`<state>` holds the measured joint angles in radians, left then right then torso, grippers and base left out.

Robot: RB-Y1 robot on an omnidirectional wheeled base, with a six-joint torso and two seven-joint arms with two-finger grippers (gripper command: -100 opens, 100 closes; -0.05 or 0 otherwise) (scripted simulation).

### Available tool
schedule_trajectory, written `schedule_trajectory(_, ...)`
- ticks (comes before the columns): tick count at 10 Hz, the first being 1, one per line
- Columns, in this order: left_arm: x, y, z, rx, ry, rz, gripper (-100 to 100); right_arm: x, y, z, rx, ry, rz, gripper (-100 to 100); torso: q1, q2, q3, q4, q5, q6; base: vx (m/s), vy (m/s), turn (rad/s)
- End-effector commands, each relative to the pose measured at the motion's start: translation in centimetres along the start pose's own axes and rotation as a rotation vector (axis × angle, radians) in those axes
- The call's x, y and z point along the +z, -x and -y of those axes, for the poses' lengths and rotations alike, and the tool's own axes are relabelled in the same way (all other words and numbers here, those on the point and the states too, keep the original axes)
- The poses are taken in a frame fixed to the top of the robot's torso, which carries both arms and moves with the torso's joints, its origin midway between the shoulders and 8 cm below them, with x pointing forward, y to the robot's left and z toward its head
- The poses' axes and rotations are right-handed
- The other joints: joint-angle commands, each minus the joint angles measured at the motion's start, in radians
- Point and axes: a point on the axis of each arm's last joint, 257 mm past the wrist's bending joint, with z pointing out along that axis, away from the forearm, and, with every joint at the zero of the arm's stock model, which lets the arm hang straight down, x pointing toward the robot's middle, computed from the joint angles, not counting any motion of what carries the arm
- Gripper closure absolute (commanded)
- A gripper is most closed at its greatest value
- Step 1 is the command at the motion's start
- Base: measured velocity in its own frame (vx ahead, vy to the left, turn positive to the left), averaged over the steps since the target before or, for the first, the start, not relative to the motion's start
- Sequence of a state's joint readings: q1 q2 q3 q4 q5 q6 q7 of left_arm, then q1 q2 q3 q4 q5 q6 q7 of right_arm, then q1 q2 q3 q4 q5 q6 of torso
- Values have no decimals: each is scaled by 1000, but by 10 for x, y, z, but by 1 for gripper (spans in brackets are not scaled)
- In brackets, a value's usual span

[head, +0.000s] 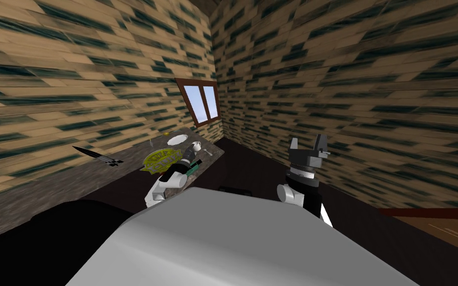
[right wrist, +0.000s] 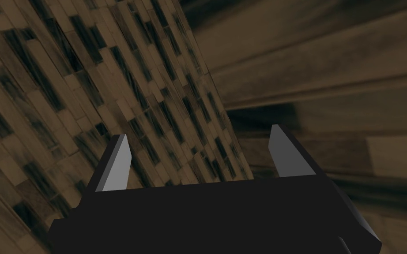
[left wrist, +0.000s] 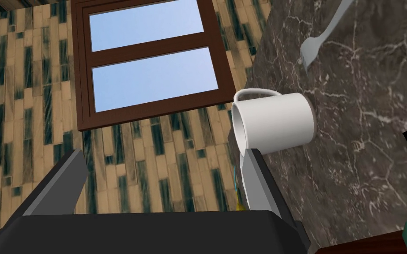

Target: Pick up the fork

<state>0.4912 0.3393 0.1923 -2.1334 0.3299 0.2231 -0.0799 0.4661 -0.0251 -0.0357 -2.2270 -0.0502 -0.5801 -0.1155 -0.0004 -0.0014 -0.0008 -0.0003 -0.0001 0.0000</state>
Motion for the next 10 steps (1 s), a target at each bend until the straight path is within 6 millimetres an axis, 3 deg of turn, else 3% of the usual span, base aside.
schedule_trajectory(1,0,4,-13,9,52,-3,-100,0,0,0,0,0,0,0,0,0,0,0,0,0,19,-4,-51)
schedule_trajectory(10,-9,31,-69,78,291,-23,-100,0,0,0,0,0,0,0,0,-1,0,0,0,0,23,-6,-72)
